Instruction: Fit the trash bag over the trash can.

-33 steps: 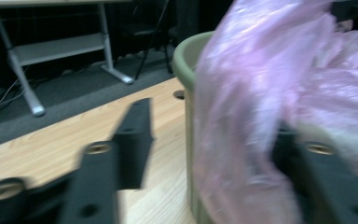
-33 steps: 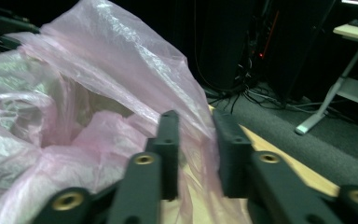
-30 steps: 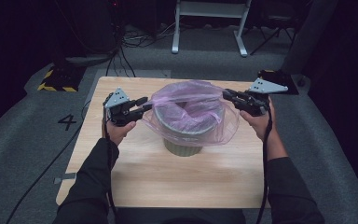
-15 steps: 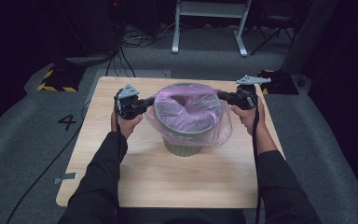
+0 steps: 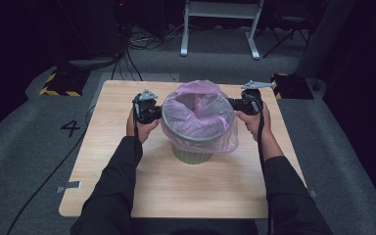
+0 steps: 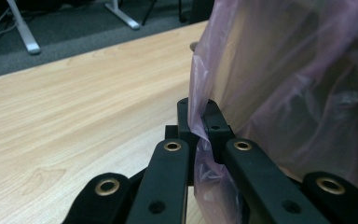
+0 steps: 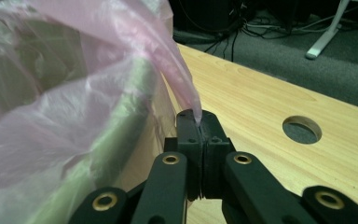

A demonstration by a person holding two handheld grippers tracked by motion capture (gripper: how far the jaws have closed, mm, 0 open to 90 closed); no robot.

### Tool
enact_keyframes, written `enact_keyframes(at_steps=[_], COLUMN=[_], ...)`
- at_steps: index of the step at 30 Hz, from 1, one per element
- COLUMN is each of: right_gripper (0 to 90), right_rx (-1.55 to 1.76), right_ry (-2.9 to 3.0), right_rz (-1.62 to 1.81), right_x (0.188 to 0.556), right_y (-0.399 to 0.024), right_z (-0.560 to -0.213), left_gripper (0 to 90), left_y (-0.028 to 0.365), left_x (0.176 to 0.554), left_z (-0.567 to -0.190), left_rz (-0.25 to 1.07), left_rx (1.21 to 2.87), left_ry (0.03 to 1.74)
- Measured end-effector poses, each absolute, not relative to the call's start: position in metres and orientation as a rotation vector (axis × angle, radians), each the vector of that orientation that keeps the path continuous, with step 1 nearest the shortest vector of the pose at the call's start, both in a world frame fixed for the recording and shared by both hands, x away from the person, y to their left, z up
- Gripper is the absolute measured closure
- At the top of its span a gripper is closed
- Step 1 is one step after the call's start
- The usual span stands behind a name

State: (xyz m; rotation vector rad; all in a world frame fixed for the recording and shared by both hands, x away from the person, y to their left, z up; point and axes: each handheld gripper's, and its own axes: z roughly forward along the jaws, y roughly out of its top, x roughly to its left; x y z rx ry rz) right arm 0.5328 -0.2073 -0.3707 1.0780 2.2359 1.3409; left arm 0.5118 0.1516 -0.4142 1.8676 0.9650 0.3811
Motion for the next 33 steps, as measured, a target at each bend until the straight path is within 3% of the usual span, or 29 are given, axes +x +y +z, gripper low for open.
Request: enact_keyframes(at_steps=[17,25,29,33], right_gripper=[89.7,87.0,79.3,57.4], right_rx=[1.184,1.166,1.087,1.048], right_ry=[2.356,2.334,2.333,2.272], right_rz=[1.276,1.321,1.302,1.292], right_x=[0.54,0.526,0.515,0.503], right_y=[-0.201,-0.219,-0.227,-0.241], right_z=[-0.399,-0.406,-0.417,-0.416], left_gripper=[89.1,84.4,72.9,41.8], left_y=[0.144,0.168,0.189,0.205], left_x=[0.514,0.5,0.489,0.475], left_z=[-0.435,-0.437,-0.44,-0.438], left_rz=[0.329,0.383,0.407,0.409], left_rx=[1.962,1.934,1.868,1.801], left_ry=[0.983,0.985,1.017,0.994])
